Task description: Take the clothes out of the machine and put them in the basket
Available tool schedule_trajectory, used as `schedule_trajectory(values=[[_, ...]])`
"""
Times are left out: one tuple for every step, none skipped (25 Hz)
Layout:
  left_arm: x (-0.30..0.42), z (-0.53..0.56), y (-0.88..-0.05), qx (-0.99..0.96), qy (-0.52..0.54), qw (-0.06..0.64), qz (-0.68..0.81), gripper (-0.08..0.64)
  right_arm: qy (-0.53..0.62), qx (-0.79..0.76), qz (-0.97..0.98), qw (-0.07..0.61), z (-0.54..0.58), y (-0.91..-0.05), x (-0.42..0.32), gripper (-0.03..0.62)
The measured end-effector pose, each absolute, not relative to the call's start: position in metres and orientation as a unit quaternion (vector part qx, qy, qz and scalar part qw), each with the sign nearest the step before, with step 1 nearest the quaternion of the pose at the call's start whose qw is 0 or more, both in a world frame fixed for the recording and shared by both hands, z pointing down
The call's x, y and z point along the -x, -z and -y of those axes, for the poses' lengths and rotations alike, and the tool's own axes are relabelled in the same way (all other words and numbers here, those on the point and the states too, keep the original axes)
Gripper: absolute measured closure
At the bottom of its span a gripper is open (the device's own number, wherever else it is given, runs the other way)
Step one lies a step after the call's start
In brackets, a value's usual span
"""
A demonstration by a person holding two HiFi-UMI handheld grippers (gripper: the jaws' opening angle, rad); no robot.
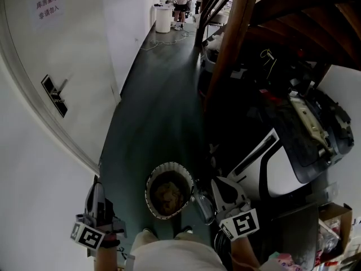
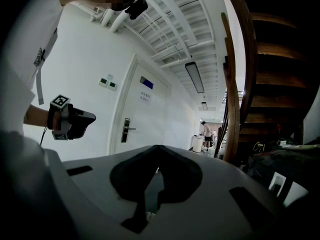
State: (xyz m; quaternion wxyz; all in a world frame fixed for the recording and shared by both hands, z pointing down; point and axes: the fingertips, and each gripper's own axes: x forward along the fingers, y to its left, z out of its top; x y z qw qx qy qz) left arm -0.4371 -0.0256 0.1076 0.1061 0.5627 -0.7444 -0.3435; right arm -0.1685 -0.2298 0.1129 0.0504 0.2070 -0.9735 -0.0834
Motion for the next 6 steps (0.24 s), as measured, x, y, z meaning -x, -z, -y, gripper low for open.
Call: schedule_trajectory(values=[[0.4377, 0.0255, -0.1078, -0.563, 0.344, 0.106, 0.744, 0.546, 0.084, -0.207, 0.973, 0.051, 0.2292, -0.1131, 0.1694, 0.580], [0.4381, 0.0256, -0.1083, -0.563, 0.344, 0.107, 0.744, 0.546, 0.084, -0.207, 0.973, 0.051, 0.2289, -0.1133, 0.1701, 0.580], [0.4384, 0.0257, -0.1089, -0.563, 0.344, 0.107, 0.743, 0.546, 0.084, -0.207, 0.973, 0.051, 0.2287, -0.1133, 0.1706, 0.580], [0.4386, 0.0259, -0.1093, -0.564, 0.345, 0.108, 0.743, 0.546, 0.084, -0.207, 0.973, 0.051, 0.2286, -0.1131, 0.1710, 0.580], [0.4387, 0.0262, -0.1095, -0.564, 0.345, 0.109, 0.742, 0.546, 0.085, -0.207, 0.973, 0.051, 0.2285, -0.1128, 0.1712, 0.580], [0.4388, 0.0264, -0.1096, -0.564, 0.346, 0.109, 0.742, 0.546, 0.085, -0.207, 0.973, 0.051, 0.2284, -0.1126, 0.1714, 0.580]])
